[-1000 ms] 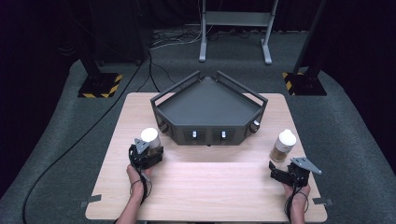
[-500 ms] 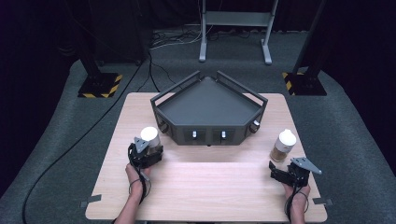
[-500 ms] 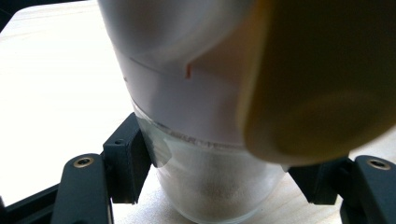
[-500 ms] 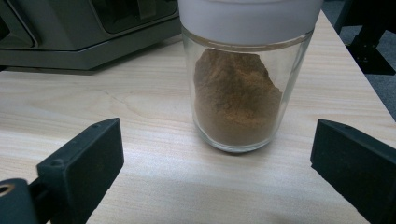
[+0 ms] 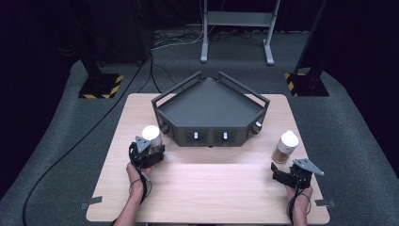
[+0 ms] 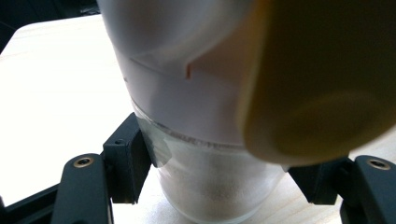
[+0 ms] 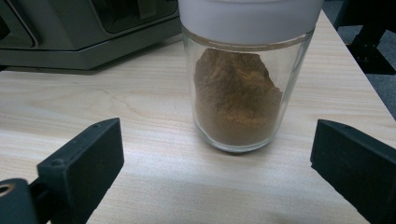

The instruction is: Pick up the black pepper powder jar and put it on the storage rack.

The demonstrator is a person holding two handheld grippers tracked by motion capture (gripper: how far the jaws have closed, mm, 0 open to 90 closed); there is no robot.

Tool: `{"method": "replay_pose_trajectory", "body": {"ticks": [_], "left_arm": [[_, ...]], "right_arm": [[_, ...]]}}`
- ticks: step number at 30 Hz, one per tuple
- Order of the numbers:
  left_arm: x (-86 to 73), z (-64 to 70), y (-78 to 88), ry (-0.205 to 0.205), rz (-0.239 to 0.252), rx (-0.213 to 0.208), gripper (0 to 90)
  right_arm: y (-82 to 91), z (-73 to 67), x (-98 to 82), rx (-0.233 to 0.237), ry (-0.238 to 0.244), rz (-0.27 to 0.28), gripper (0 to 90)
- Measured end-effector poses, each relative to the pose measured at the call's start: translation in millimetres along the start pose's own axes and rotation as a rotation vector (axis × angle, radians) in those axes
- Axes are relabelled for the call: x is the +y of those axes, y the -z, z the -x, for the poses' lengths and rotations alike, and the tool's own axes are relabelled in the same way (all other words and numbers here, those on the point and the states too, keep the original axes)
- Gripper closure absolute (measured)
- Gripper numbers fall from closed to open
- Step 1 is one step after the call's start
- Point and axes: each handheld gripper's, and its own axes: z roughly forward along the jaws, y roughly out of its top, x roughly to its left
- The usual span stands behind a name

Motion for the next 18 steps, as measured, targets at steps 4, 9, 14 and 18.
{"method": "replay_pose_trajectory", "body": {"ticks": [4, 9, 14, 18], "left_arm": [[2.5, 0.2, 0.9, -0.005, 0.001, -0.004, 30.5], [4.4, 0.5, 1.7, -0.004, 0.002, -0.011, 30.5], [7.3, 0.7, 2.2, -0.013, -0.001, -0.017, 30.5], [9.8, 1.7, 3.2, -0.014, 0.006, -0.023, 30.5]], "right_arm": [[0.0, 0.1, 0.0, 0.001, 0.000, 0.000, 1.8], [0.0, 0.1, 0.0, 0.001, 0.000, 0.000, 1.8], [0.0, 0.4, 0.1, 0.001, -0.001, 0.000, 1.8], [0.1, 0.5, 0.0, 0.002, -0.003, 0.000, 1.8]]}}
